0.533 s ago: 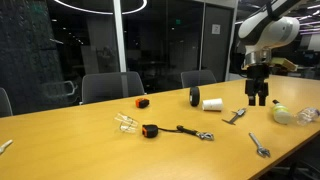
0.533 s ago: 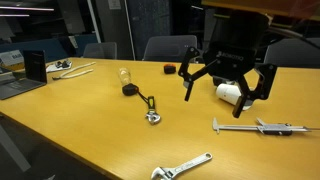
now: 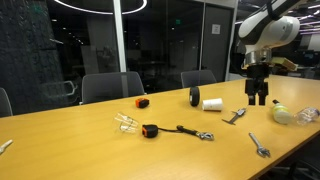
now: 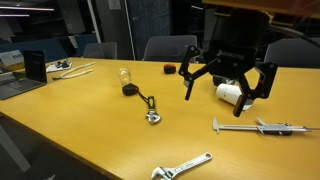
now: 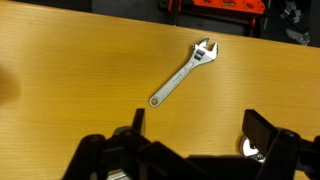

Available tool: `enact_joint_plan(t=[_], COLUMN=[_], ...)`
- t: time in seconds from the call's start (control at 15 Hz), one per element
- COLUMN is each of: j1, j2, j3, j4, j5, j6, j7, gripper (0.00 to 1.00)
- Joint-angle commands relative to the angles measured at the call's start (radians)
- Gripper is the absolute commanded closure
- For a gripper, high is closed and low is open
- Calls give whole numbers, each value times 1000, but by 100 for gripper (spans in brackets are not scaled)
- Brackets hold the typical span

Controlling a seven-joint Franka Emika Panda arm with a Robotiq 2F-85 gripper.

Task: Pick up the white cup, put the clear cup inside the white cup

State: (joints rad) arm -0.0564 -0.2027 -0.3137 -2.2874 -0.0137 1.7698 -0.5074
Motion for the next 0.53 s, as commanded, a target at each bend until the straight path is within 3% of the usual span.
enact_joint_plan(t=[0.0, 0.47], j1=[-33, -30], j2=[3, 15], j3=[31, 51], j4=[2, 18], j5=[6, -7], j6=[-2, 33], j7=[-5, -84], gripper=[0, 0])
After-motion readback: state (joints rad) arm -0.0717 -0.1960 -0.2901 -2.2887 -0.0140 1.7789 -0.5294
